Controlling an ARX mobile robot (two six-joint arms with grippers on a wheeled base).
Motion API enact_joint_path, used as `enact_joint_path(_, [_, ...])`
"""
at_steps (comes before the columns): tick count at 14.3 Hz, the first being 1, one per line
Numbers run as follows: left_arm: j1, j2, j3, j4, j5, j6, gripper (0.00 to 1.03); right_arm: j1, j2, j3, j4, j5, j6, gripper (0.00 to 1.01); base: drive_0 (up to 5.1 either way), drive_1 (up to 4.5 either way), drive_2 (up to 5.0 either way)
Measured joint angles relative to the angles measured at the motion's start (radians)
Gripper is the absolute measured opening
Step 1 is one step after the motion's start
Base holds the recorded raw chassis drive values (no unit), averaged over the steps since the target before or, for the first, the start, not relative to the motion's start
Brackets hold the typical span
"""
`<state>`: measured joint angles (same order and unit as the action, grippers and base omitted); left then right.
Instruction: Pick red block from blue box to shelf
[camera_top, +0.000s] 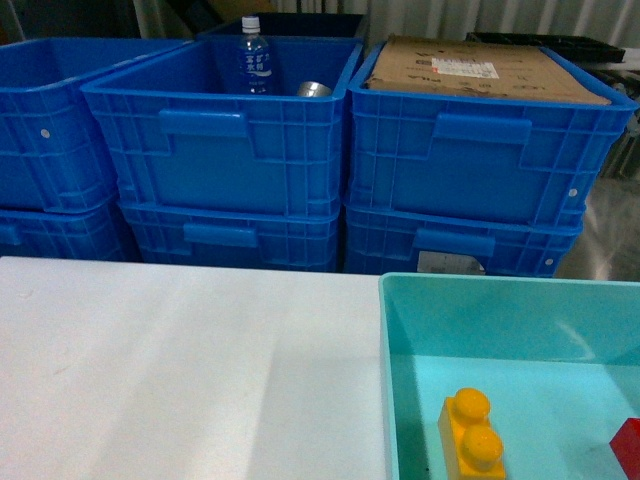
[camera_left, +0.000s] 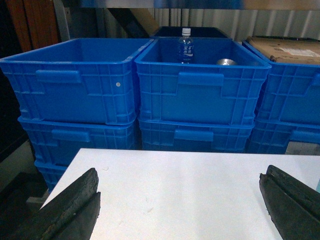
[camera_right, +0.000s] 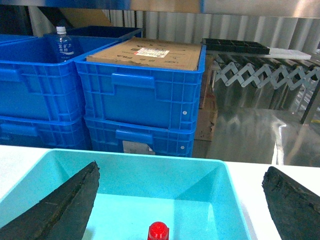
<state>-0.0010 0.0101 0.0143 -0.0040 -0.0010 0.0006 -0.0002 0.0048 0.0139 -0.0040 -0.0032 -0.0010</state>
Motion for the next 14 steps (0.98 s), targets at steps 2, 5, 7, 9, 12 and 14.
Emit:
enact_joint_path(2, [0.0, 0.0, 0.0, 0.0, 0.0, 0.0, 0.98, 0.0, 0.0, 0.0, 0.0, 0.0, 0.0, 0.98, 0.0, 0.0, 0.0])
enact_joint_path(5, [0.0, 0.0, 0.0, 0.0, 0.0, 0.0, 0.98, 0.0, 0.0, 0.0, 0.0, 0.0, 0.0, 0.98, 0.0, 0.0, 0.0])
enact_joint_path(7, [0.0, 0.0, 0.0, 0.0, 0.0, 0.0, 0.98, 0.0, 0.0, 0.0, 0.0, 0.0, 0.0, 0.98, 0.0, 0.0, 0.0])
enact_joint_path(9, [0.0, 0.0, 0.0, 0.0, 0.0, 0.0, 0.98, 0.0, 0.0, 0.0, 0.0, 0.0, 0.0, 0.98, 0.0, 0.0, 0.0])
enact_joint_path(12, [0.0, 0.0, 0.0, 0.0, 0.0, 0.0, 0.98, -0.1, 0.152, 0.014, 0.049, -0.111, 0.054, 0.98, 0.0, 0.0, 0.0])
enact_joint_path(14, [0.0, 0.0, 0.0, 0.0, 0.0, 0.0, 0.98, -0.145, 0.409, 0.101, 0.227, -0.206, 0.102, 0.98, 0.0, 0.0, 0.0])
